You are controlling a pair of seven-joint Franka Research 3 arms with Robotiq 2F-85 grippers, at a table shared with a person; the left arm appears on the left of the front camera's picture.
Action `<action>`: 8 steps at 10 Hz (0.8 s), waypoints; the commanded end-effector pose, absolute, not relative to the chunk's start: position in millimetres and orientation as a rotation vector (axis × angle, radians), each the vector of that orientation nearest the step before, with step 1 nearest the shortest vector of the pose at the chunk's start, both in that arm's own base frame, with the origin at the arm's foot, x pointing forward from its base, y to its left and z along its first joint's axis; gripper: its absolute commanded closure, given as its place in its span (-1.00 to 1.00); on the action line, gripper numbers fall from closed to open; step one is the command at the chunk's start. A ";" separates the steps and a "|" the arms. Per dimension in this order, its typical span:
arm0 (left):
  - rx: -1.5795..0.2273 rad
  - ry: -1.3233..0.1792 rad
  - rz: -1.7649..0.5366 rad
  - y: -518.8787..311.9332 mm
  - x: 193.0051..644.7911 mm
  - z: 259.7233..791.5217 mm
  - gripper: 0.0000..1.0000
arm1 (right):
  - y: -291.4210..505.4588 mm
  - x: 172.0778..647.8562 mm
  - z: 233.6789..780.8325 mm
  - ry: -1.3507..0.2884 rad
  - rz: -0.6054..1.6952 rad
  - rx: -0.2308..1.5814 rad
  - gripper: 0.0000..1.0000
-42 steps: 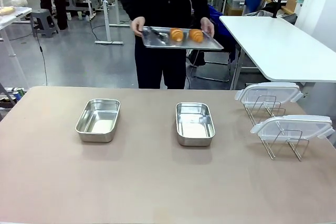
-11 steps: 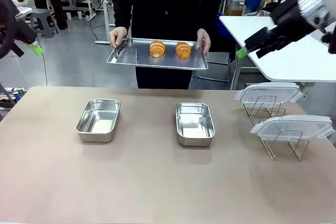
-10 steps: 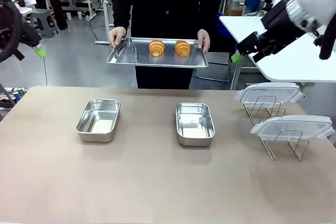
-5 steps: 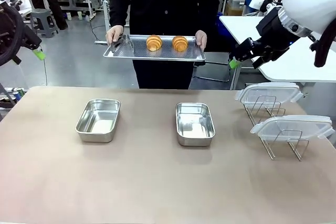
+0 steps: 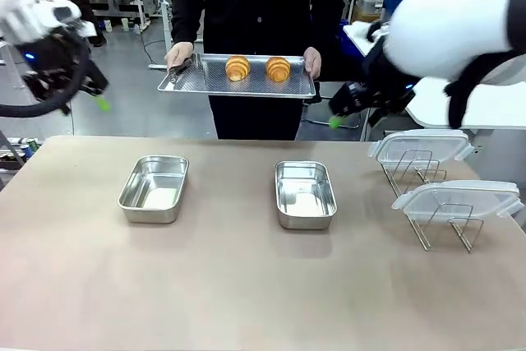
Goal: Place the bread in airtight containers.
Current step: Lift both Airtight Container.
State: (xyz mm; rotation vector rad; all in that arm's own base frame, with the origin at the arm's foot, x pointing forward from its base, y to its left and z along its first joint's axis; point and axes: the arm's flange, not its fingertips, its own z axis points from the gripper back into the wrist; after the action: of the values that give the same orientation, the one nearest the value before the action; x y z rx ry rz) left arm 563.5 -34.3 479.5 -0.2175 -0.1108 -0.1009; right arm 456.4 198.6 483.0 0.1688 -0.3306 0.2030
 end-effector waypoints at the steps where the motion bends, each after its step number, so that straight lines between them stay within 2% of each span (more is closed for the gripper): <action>1: -0.158 -0.054 -0.029 -50.0 575.5 464.1 -1.00 | 222.9 482.7 472.6 -0.263 0.105 0.082 -1.00; 3: -0.131 -0.063 -0.003 -61.7 572.9 447.3 -1.00 | 230.6 486.0 455.5 -0.280 0.087 0.070 -1.00; 6: -0.146 -0.005 -0.014 -76.2 556.9 394.0 -1.00 | 222.4 486.3 398.7 -0.259 0.046 0.052 -1.00; 8: -0.153 -0.012 -0.018 -82.5 541.9 378.5 -1.00 | 217.2 484.3 371.1 -0.244 0.046 0.059 -1.00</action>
State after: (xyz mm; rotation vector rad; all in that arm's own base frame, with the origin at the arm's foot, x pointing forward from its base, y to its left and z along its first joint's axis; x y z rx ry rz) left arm 552.9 -78.9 379.4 -0.1469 0.0175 -0.0273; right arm 485.5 213.7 379.9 0.0719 -0.2123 0.0734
